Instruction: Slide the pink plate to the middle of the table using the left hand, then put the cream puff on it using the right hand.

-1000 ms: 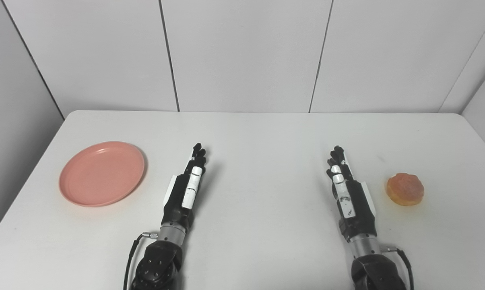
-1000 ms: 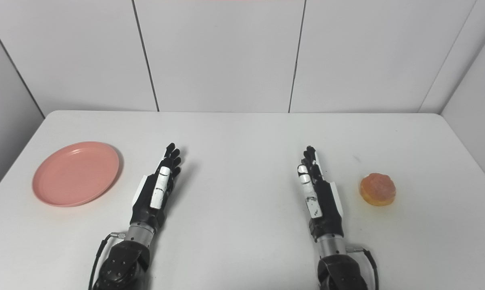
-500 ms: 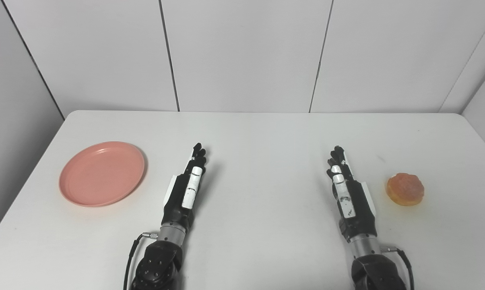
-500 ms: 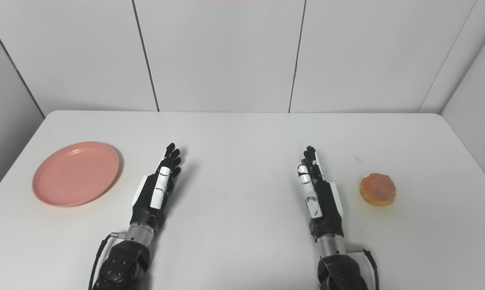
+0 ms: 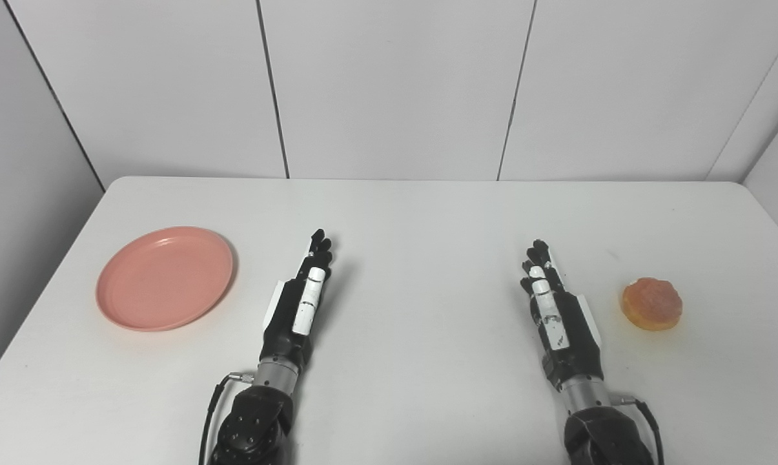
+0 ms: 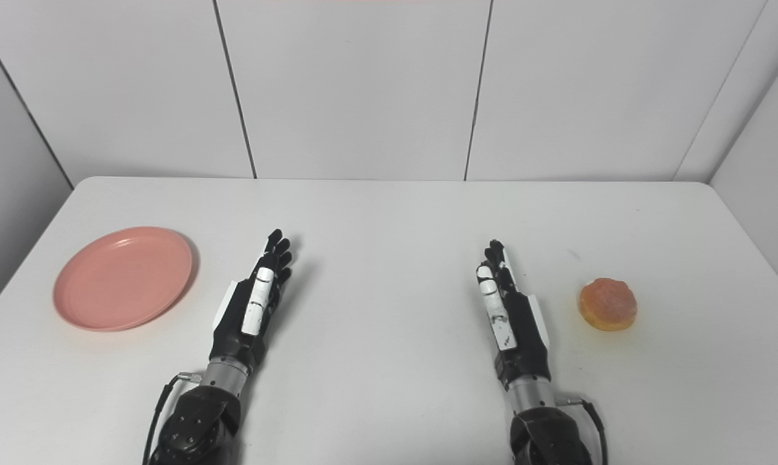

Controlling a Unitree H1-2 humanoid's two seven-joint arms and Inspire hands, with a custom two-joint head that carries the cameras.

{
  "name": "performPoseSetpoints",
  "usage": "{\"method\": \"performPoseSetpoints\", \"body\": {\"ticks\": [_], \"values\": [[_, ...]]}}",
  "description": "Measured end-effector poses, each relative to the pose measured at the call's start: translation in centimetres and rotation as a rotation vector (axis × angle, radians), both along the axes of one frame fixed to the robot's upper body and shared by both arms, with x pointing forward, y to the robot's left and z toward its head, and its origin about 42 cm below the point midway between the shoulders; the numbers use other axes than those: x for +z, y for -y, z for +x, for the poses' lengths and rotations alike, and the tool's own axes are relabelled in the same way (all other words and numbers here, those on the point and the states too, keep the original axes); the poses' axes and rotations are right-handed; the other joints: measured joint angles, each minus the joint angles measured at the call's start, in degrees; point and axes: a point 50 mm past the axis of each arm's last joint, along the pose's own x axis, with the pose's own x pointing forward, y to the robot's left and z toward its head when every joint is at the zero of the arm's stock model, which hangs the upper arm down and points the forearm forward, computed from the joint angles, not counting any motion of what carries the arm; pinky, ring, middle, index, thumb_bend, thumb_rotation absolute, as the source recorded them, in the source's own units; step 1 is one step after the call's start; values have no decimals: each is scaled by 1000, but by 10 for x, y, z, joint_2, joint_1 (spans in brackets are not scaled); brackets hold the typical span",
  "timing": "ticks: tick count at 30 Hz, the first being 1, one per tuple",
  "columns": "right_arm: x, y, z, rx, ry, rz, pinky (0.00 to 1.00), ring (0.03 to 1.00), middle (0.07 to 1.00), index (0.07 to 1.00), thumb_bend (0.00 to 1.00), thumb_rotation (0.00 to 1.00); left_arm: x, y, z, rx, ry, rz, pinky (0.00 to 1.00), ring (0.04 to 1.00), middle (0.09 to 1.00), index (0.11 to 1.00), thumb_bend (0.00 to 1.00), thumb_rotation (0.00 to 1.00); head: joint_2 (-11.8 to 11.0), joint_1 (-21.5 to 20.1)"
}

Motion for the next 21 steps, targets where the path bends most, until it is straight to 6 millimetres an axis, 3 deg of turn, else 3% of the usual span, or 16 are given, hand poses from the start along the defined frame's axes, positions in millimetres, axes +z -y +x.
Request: {"method": "performPoseSetpoints", "body": {"ticks": [13, 15, 16, 18, 19, 20, 21], "values": [[0, 0, 0, 2, -3, 0, 1000, 1000, 1000, 1000, 556, 889, 0, 0, 0, -2, 3, -1, 1000, 1000, 1000, 1000, 670, 1000, -3, 3], [0, 0, 0, 2, -3, -3, 1000, 1000, 1000, 1000, 559, 886, 1, 0, 0, -2, 3, -1, 1000, 1000, 1000, 1000, 663, 1000, -10, 20], [0, 1, 0, 2, -3, -3, 1000, 1000, 1000, 1000, 555, 893, 1, 1, 0, -4, 3, 0, 1000, 1000, 1000, 1000, 666, 1000, -21, 61], [0, 3, 0, 12, -2, 3, 1000, 1000, 1000, 1000, 489, 910, 0, 3, 0, -7, 2, -2, 1000, 1000, 1000, 1000, 682, 1000, -23, 69], [0, 5, 0, 19, -1, 7, 1000, 1000, 1000, 1000, 472, 919, 0, 5, -1, -8, 1, -3, 1000, 1000, 1000, 1000, 688, 1000, -39, 119], [0, 6, -1, 30, -2, 15, 1000, 1000, 1000, 1000, 468, 907, -1, 6, -1, -9, -1, -4, 1000, 1000, 1000, 1000, 692, 1000, -41, 127], [-1, 8, -1, 41, -3, 23, 1000, 1000, 1000, 1000, 444, 881, -2, 8, -1, -7, -3, -9, 1000, 1000, 1000, 1000, 713, 961, -59, 171]]}}
